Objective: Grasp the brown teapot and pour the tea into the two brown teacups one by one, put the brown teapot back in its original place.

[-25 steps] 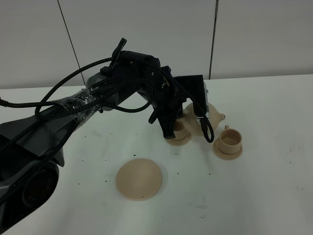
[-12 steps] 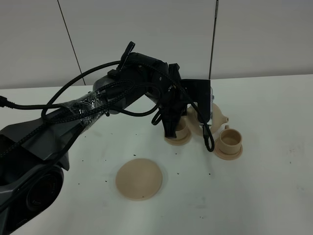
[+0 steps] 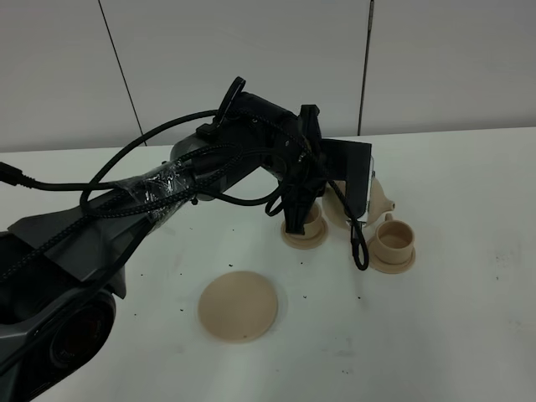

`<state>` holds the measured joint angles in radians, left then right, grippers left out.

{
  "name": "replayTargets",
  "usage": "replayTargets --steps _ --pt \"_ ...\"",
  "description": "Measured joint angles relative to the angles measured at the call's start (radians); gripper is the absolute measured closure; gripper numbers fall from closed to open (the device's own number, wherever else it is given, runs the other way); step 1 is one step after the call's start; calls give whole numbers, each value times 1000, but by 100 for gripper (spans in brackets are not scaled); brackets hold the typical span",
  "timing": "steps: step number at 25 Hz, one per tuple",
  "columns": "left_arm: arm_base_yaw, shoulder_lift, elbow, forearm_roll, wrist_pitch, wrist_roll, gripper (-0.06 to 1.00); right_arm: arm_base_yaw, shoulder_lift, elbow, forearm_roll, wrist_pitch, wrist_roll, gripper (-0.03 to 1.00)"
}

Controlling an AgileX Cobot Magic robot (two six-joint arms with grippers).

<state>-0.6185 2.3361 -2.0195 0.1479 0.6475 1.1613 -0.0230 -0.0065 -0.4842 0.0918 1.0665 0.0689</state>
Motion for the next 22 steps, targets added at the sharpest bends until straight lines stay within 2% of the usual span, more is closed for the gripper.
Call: replayTargets --steps 5,22 --pt "-4 0 0 41 -1 14 78 0 0 0 0 0 0 73" --pt "-6 0 0 41 -9 170 78 0 0 0 0 0 0 73"
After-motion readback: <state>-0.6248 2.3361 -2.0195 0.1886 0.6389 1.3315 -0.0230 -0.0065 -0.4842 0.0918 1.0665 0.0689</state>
